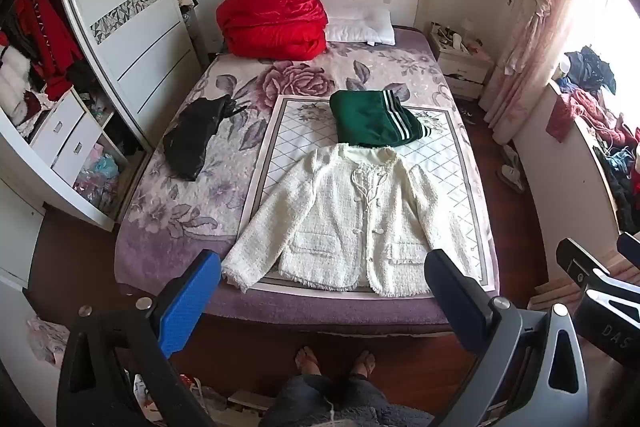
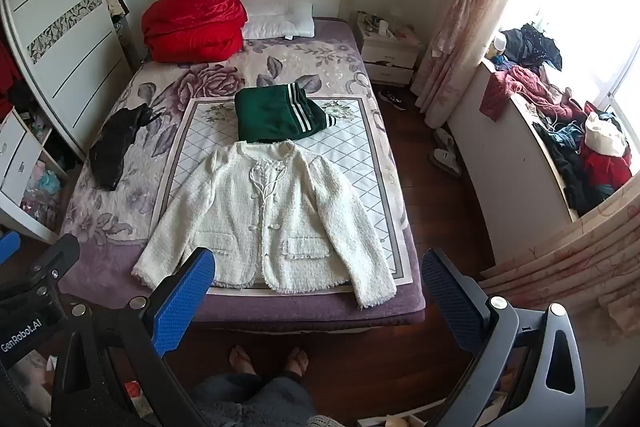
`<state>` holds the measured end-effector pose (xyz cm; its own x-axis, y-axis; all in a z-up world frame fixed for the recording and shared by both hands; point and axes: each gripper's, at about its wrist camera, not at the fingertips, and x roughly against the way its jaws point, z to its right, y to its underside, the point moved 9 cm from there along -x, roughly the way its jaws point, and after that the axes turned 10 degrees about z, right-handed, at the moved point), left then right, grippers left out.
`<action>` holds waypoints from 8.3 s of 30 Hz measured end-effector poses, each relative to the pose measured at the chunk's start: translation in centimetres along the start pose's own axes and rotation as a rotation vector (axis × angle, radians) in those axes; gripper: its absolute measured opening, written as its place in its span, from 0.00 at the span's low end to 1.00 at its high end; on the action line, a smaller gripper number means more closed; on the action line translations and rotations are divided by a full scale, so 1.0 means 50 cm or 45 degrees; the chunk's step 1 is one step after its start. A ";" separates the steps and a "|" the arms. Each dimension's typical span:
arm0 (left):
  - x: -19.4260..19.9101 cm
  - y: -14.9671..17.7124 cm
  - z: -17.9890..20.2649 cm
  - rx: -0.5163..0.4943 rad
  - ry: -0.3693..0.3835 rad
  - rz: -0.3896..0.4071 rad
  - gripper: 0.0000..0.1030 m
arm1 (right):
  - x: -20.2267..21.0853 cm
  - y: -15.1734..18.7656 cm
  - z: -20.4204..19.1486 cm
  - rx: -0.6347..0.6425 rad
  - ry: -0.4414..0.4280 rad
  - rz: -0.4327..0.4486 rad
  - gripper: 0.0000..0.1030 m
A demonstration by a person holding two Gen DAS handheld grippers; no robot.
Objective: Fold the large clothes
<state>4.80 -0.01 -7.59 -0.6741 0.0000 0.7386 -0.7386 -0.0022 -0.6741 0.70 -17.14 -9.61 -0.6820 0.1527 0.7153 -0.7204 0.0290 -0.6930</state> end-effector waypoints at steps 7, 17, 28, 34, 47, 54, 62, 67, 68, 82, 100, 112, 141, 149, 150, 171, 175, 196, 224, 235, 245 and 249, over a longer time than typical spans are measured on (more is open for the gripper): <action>-0.003 0.001 0.003 0.002 0.005 -0.011 1.00 | 0.001 -0.004 -0.002 0.001 0.006 0.006 1.00; 0.002 -0.006 0.002 0.006 0.005 -0.002 1.00 | 0.004 -0.008 -0.003 0.001 0.003 0.009 1.00; 0.004 -0.013 0.000 0.013 0.013 0.002 1.00 | 0.009 -0.018 -0.015 0.000 0.002 0.015 1.00; 0.004 -0.010 0.000 0.012 0.010 0.005 1.00 | 0.009 -0.021 -0.017 0.000 0.004 0.017 1.00; 0.005 -0.015 0.002 0.013 0.013 0.006 1.00 | 0.008 -0.024 -0.014 -0.003 0.002 0.022 1.00; 0.006 -0.017 0.003 0.014 0.012 0.008 1.00 | 0.006 -0.020 -0.011 -0.001 0.001 0.024 1.00; 0.006 -0.021 0.006 0.014 0.013 0.008 1.00 | 0.009 -0.038 -0.028 -0.002 -0.001 0.026 1.00; 0.007 -0.022 0.008 0.015 0.014 0.008 1.00 | 0.008 -0.039 -0.027 -0.004 0.000 0.027 1.00; 0.007 -0.021 0.007 0.015 0.015 0.008 1.00 | 0.008 -0.037 -0.024 -0.004 0.000 0.026 1.00; 0.008 -0.018 0.008 0.015 0.013 0.012 1.00 | 0.010 -0.036 -0.029 -0.002 0.000 0.029 1.00; 0.005 -0.026 0.016 0.011 0.023 0.014 1.00 | 0.012 -0.042 -0.038 -0.005 -0.001 0.030 1.00; -0.253 -0.065 0.032 -0.171 -0.080 0.087 1.00 | -0.215 -0.021 0.035 -0.302 0.070 -0.140 1.00; -1.116 0.401 0.363 -0.445 -0.234 -0.470 1.00 | -1.323 0.665 0.453 -0.594 0.156 -0.862 0.11; -1.132 0.389 0.457 -0.447 -0.130 -0.471 1.00 | -1.364 0.621 0.601 -0.694 0.300 -0.716 0.34; -1.127 0.390 0.470 -0.450 -0.115 -0.474 1.00 | -1.347 0.619 0.604 -0.751 0.281 -0.698 0.39; -1.188 0.456 0.555 -0.513 -0.113 -0.582 1.00 | -1.251 0.824 0.448 -2.267 -0.012 -0.103 0.59; -1.198 0.445 0.555 -0.479 -0.119 -0.575 1.00 | -1.256 0.776 0.476 -2.243 0.051 0.039 0.20; -1.247 0.436 0.518 -0.381 -0.178 -0.596 1.00 | -1.239 0.796 0.569 -2.203 0.186 0.018 0.07; -1.228 0.299 0.296 -0.117 -0.292 -0.491 1.00 | -1.200 0.315 0.461 -1.313 0.045 0.221 0.08; -1.219 0.293 -0.187 0.210 -0.627 -0.495 1.00 | -1.389 0.093 -0.310 -0.243 -0.359 -0.031 0.07; -1.207 0.373 -0.348 0.360 -0.615 -0.596 1.00 | -1.435 0.338 -0.623 0.156 -0.625 -0.539 0.63; -1.194 0.339 -0.310 0.347 -0.526 -0.565 1.00 | -1.354 0.322 -0.497 -0.233 -0.716 -0.567 0.65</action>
<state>32.50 15.44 -63.15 -0.2101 -0.3244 0.9223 -0.8824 -0.3433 -0.3218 38.42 -2.45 -71.42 -0.3271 -0.4397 0.8365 -0.9449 0.1416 -0.2950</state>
